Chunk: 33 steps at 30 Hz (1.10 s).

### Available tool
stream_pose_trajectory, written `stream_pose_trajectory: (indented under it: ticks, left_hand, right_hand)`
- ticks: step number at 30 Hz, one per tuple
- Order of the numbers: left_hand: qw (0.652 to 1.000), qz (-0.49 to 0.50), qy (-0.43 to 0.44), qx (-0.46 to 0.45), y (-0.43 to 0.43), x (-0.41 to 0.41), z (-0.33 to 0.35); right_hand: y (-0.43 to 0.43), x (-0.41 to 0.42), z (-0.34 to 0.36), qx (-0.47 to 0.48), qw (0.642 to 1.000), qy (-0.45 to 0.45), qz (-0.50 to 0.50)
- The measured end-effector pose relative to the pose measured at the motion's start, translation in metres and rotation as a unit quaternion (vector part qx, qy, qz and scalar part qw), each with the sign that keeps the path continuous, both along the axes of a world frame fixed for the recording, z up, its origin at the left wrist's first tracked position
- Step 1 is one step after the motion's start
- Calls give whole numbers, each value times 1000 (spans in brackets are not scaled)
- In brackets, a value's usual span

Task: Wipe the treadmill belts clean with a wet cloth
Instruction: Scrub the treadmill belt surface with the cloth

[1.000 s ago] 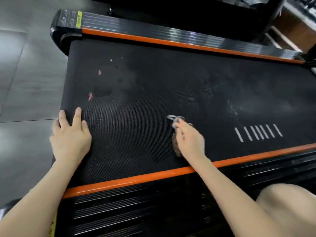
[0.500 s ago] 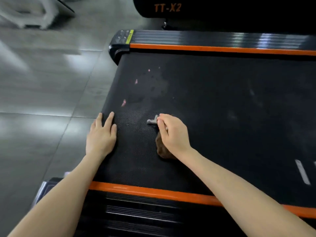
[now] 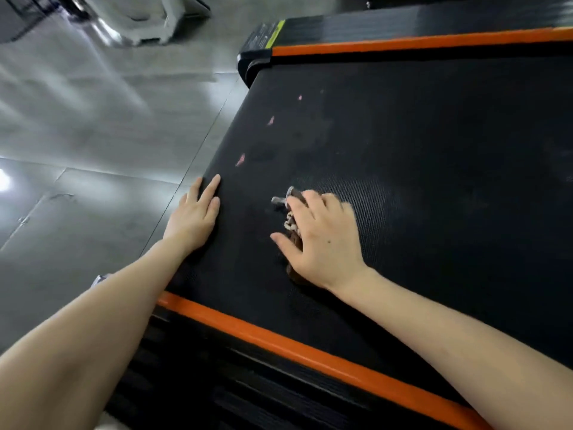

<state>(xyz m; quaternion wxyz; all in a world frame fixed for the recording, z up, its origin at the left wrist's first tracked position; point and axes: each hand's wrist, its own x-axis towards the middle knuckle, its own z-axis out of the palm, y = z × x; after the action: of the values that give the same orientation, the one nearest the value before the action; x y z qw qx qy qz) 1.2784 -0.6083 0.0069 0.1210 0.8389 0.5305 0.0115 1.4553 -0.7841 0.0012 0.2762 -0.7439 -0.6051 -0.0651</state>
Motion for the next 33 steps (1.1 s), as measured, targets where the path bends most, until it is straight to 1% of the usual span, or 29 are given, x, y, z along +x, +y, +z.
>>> stream_pose_trajectory:
  ticks: [2, 4, 7, 12, 15, 18, 20, 23, 26, 28, 30, 31, 33]
  left_hand:
    - [1000, -4, -3, -4, 1, 0, -1]
    - [1000, -8, -5, 3, 3, -1, -3]
    - [1000, -16, 1, 1, 5, -2, -4]
    - [999, -41, 10, 11, 6, -6, -5]
    - [998, -52, 11, 19, 7, -7, -7]
    - [997, -69, 9, 28, 8, -8, -10]
    - [997, -79, 8, 21, 9, -10, -10]
    - [995, -96, 10, 1, 11, -12, -8]
    - [991, -132, 4, -16, 20, -19, -5]
    - [987, -161, 3, -22, 27, -25, -2]
    - [983, -182, 6, -25, 32, -29, 0]
    - [981, -192, 9, -22, 35, -30, 0]
    - [980, -200, 0, -12, 43, -28, 0]
  right_hand:
    - [-1, -1, 0, -20, 998, -43, -35]
    - [0, -3, 2, -40, 995, -56, -72]
    - [-3, -11, 5, -67, 991, -20, -114]
    - [-1, -34, 0, -31, 993, -6, -115]
    - [56, -32, -4, -18, 992, -8, -127]
    - [137, -25, 0, -20, 976, 7, -218]
    - [164, -26, 3, -40, 964, -13, -262]
    - [136, -51, 6, -53, 960, -48, -272]
    - [76, -102, 9, -87, 970, -29, -227]
    - [56, -123, 10, -85, 975, -35, -202]
    - [63, -117, 9, -88, 974, -63, -201]
    - [75, -109, 9, -94, 969, -76, -217]
    - [102, -92, 8, -102, 949, -87, -285]
